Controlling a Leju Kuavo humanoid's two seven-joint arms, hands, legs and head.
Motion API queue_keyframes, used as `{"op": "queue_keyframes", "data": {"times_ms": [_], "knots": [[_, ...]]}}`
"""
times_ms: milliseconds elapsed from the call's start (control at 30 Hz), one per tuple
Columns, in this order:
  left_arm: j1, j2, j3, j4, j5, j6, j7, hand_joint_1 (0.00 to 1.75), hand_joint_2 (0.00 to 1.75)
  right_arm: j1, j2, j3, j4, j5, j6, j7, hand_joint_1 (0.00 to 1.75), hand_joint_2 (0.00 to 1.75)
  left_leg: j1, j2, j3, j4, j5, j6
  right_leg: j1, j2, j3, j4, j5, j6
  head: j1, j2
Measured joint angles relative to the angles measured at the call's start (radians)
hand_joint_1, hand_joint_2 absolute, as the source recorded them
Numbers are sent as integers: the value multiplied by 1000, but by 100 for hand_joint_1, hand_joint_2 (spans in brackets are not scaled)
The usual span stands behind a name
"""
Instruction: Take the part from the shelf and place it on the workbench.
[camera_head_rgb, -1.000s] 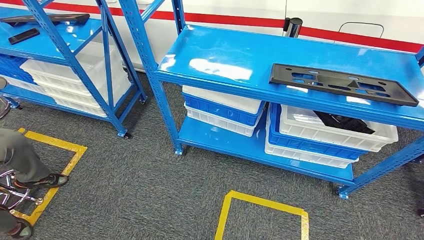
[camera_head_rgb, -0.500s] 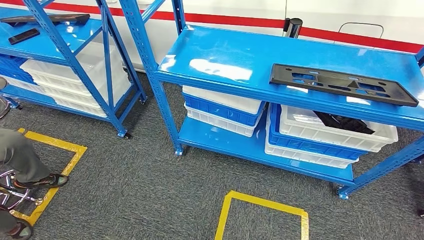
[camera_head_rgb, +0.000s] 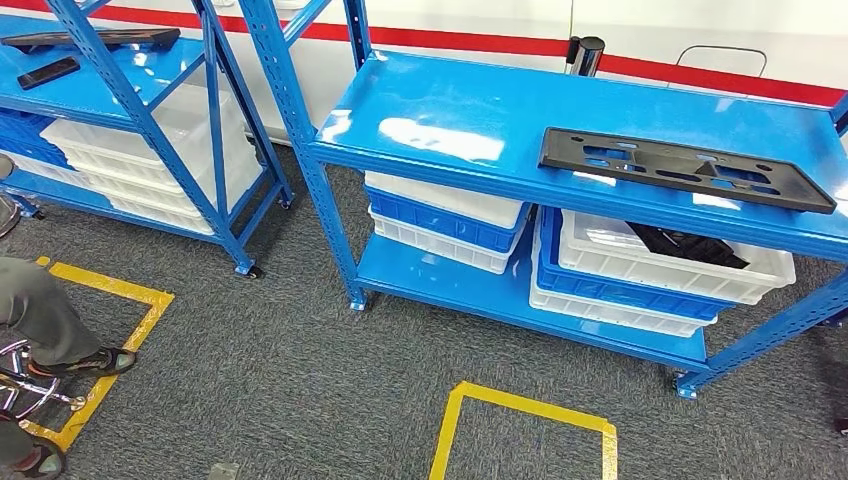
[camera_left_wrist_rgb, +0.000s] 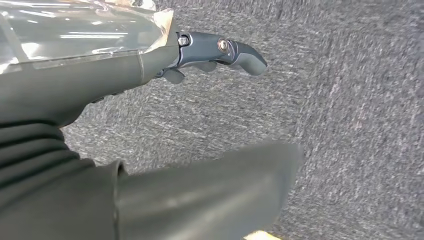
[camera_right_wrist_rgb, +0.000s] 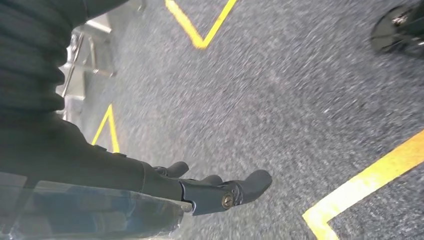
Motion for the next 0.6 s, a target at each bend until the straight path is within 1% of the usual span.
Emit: {"op": "queue_keyframes", "data": {"times_ms": [167,267,367,533,600], "knots": [[-22,-21,63,22,-69,20,-36,0,0,-20,-3,-45,22,138,-3,22,0,175,0,0,0,0,0,0,0,0,0,0,0,0,0,0],[-30,-29,84,31,-93,26,-47,0,0,-25,-4,-63,29,182,-15,23,0,175,0,0,0,0,0,0,0,0,0,0,0,0,0,0],[-36,-34,100,36,-97,32,-50,0,0,-29,-6,-85,33,177,-48,-4,0,175,0,0,0,0,0,0,0,0,0,0,0,0,0,0],[-38,-38,119,42,-102,41,-57,0,0,-48,-12,-142,34,126,-127,-98,0,175,0,0,0,0,0,0,0,0,0,0,0,0,0,0],[-38,-39,124,44,-106,43,-58,0,0,-55,-17,-162,34,116,-147,-121,0,175,0,0,0,0,0,0,0,0,0,0,0,0,0,0]]}}
